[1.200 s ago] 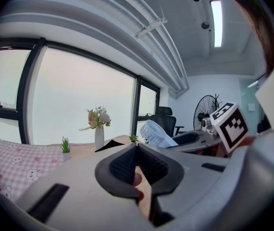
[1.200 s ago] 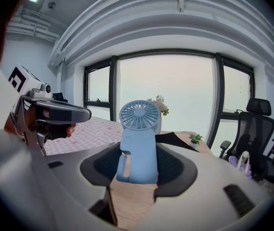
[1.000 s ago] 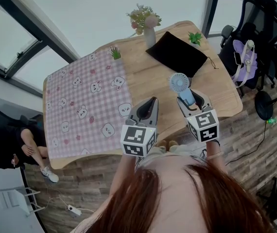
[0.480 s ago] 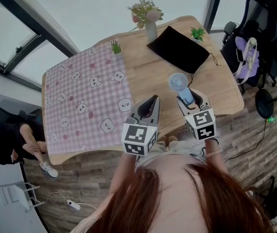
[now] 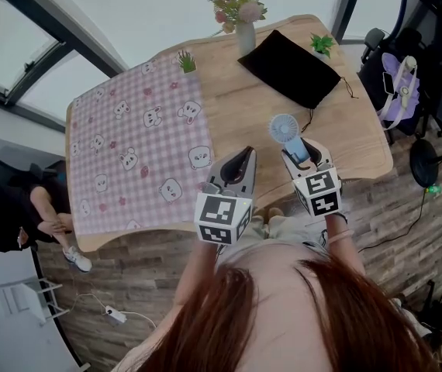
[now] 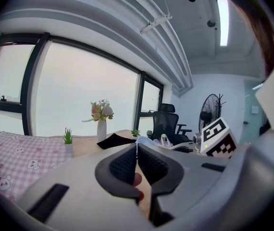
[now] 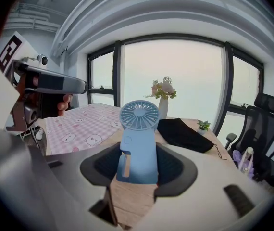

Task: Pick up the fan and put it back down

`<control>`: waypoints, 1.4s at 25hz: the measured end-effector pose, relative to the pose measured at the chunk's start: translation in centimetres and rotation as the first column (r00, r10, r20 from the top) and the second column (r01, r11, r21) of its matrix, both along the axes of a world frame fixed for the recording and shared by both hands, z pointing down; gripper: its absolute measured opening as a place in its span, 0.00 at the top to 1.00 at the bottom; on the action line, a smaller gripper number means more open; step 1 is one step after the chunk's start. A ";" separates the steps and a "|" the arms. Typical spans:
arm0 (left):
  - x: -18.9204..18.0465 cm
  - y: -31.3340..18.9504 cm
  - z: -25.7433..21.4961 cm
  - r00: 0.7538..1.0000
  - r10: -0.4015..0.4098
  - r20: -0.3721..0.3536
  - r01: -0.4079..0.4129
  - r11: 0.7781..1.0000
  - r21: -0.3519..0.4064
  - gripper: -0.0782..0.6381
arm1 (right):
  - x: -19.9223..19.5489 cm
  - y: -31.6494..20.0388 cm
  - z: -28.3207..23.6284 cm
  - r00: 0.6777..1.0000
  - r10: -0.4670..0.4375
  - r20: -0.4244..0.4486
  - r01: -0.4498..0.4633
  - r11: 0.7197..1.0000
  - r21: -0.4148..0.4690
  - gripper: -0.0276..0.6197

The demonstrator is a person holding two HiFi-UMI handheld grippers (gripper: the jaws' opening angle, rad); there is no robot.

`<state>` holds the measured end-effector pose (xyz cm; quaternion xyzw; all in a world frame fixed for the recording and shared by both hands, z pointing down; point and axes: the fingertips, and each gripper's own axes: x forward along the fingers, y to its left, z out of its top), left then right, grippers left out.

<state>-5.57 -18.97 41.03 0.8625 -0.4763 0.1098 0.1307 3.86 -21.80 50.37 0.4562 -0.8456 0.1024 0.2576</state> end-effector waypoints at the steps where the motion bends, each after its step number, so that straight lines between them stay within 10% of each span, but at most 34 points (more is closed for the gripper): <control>1: 0.0 0.0 0.1 1.000 -0.002 0.000 0.002 1.000 -0.002 0.87 | -0.1 0.0 0.3 1.000 -0.003 -0.002 0.003 1.000 -0.007 0.63; 35: -0.6 -0.5 3.5 1.000 -0.004 0.007 0.004 0.996 -0.087 0.87 | 0.6 0.4 12.3 0.997 0.015 -0.070 -0.029 0.978 -0.207 0.63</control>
